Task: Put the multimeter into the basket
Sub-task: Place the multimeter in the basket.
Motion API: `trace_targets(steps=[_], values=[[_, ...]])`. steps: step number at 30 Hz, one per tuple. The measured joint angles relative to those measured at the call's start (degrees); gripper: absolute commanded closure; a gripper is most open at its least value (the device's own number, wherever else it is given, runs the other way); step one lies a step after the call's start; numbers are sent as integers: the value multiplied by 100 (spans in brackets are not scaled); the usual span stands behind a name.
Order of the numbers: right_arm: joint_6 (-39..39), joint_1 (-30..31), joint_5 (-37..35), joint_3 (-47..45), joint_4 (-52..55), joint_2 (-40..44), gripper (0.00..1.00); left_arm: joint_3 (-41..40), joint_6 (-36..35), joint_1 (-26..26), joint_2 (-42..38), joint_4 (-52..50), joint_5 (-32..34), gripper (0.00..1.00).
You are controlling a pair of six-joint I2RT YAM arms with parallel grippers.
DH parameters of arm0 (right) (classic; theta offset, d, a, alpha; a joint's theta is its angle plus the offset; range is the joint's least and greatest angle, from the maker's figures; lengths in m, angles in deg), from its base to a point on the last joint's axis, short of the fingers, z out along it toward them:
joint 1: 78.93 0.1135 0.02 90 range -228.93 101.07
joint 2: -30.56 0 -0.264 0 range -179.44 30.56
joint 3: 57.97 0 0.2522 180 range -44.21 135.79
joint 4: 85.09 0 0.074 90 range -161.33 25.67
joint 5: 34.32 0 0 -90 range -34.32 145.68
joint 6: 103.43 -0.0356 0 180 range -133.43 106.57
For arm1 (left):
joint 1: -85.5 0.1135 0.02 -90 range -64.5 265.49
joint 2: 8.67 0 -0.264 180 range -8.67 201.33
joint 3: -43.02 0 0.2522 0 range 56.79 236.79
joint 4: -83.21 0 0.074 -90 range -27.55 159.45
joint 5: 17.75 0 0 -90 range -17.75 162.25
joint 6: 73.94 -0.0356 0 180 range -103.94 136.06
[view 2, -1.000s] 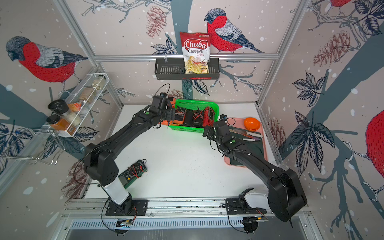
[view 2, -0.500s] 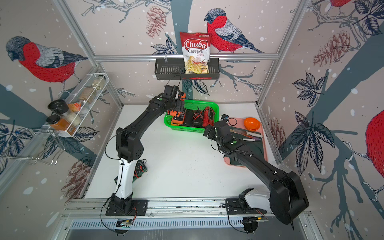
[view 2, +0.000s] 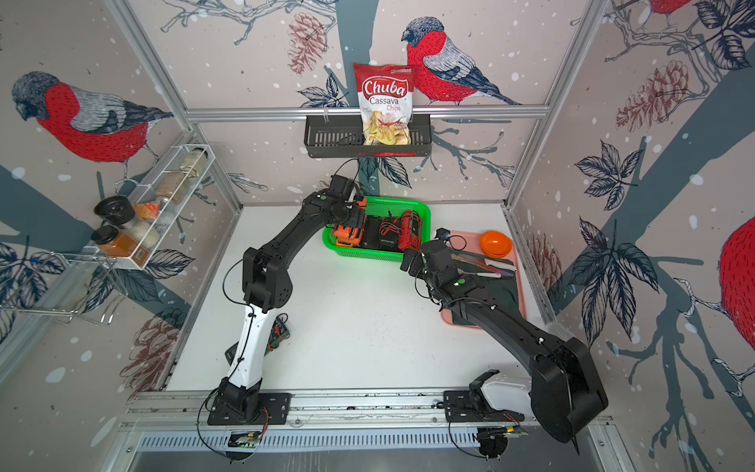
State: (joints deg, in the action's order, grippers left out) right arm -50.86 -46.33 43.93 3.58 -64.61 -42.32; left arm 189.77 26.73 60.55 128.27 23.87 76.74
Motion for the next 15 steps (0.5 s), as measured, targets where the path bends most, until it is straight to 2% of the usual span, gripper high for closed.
trace_targets(steps=[2,5,10,11,15], values=[[0,0,11,-17,28,-35,1,0,33,0,79,0,15,71],[0,0,22,-20,-28,-52,1,33,136,0,153,33,72,42],[0,0,79,-24,-31,-74,1,87,302,7,236,76,175,5],[0,0,81,-24,-31,-74,1,87,313,7,236,81,175,2],[2,0,79,-24,-26,-76,1,85,428,7,214,160,133,2]])
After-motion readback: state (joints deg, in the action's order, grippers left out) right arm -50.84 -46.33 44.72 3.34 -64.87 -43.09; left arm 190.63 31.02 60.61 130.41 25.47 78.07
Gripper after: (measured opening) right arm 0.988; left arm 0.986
